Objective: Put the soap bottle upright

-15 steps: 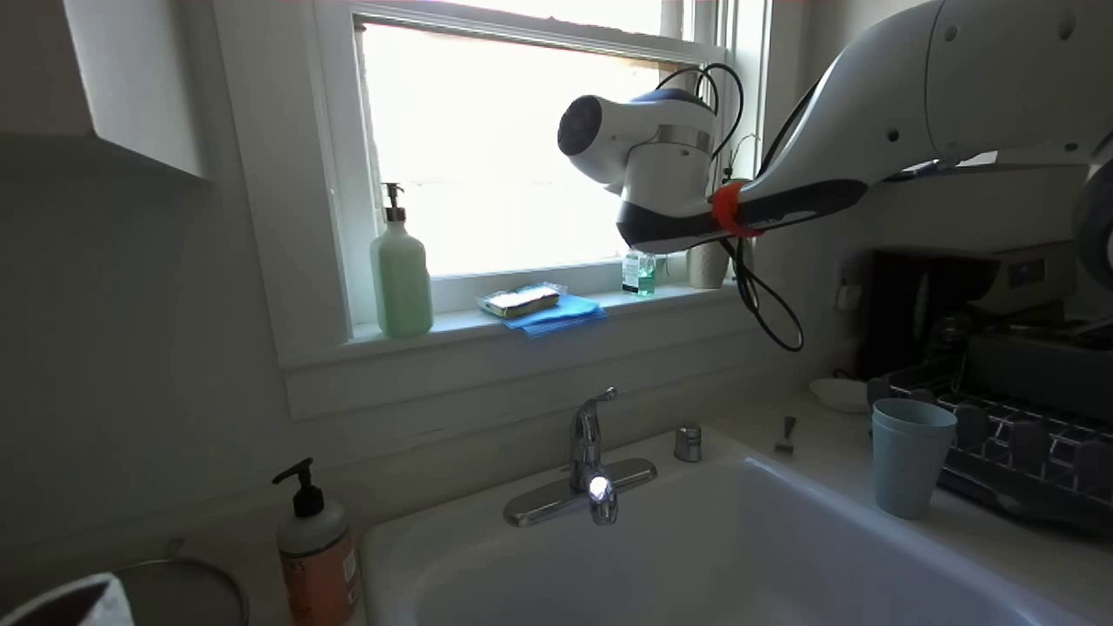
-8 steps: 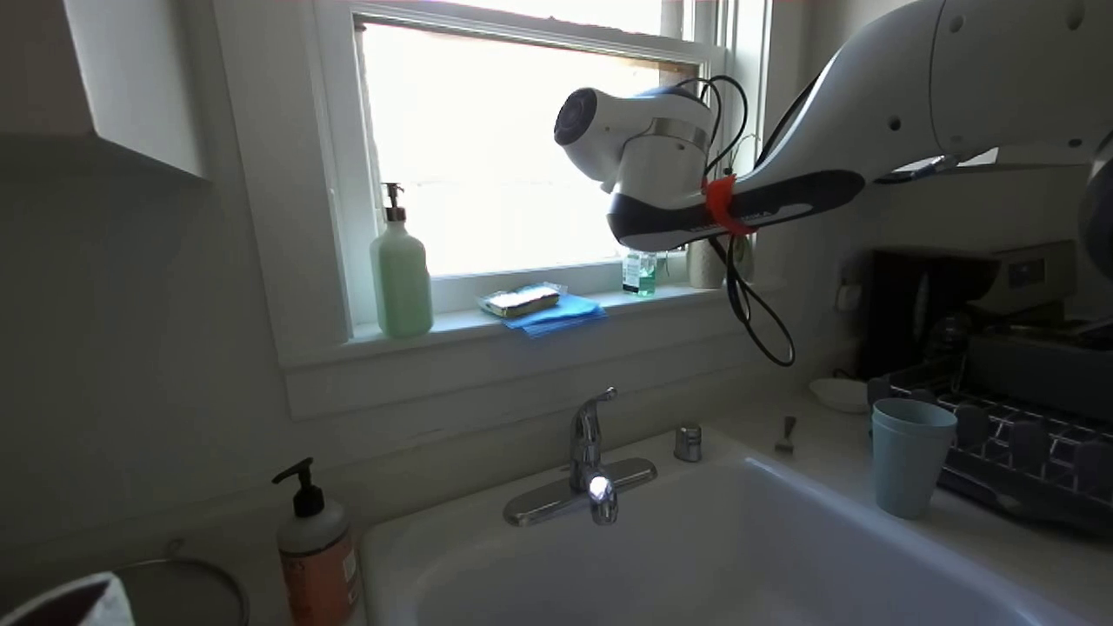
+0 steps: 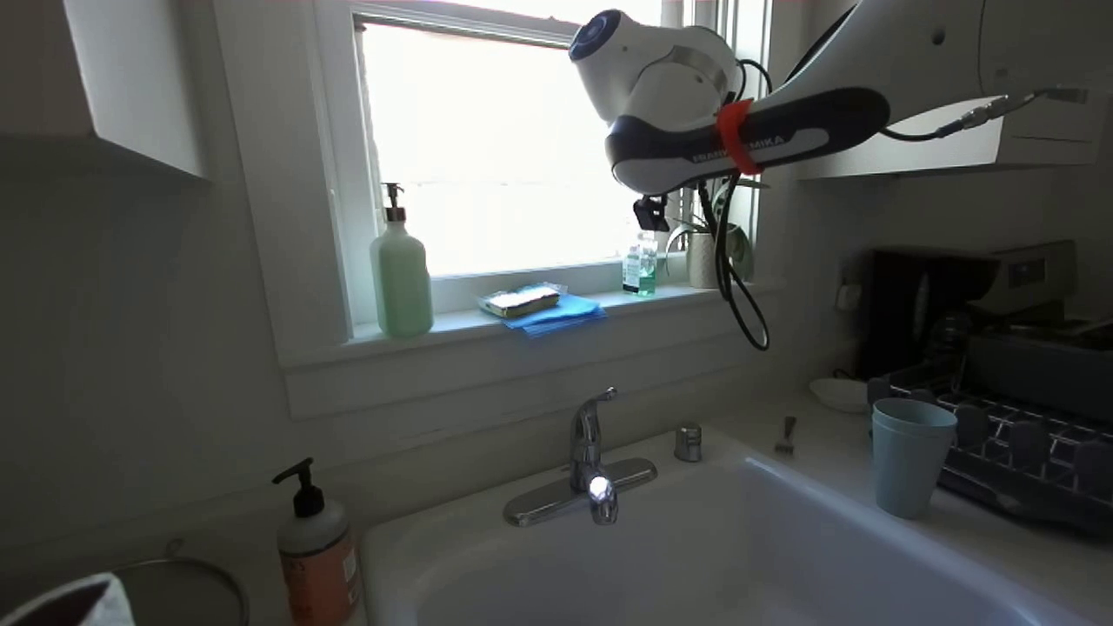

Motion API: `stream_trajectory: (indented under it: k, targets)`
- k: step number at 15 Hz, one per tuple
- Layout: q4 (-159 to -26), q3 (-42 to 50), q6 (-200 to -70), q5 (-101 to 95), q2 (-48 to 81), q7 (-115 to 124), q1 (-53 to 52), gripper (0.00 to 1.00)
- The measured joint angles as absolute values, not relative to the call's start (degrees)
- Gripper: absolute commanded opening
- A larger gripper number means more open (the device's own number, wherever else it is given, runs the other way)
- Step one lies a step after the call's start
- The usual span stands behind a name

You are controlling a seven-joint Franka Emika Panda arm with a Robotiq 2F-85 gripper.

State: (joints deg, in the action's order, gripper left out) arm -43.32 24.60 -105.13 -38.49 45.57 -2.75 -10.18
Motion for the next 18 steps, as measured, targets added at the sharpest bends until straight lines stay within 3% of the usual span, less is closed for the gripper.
stream_trajectory:
  k: [18]
  targets:
    - [-43.4, 17.6, -108.9, -7.5, 36.6, 9.2, 0.3, 1.0]
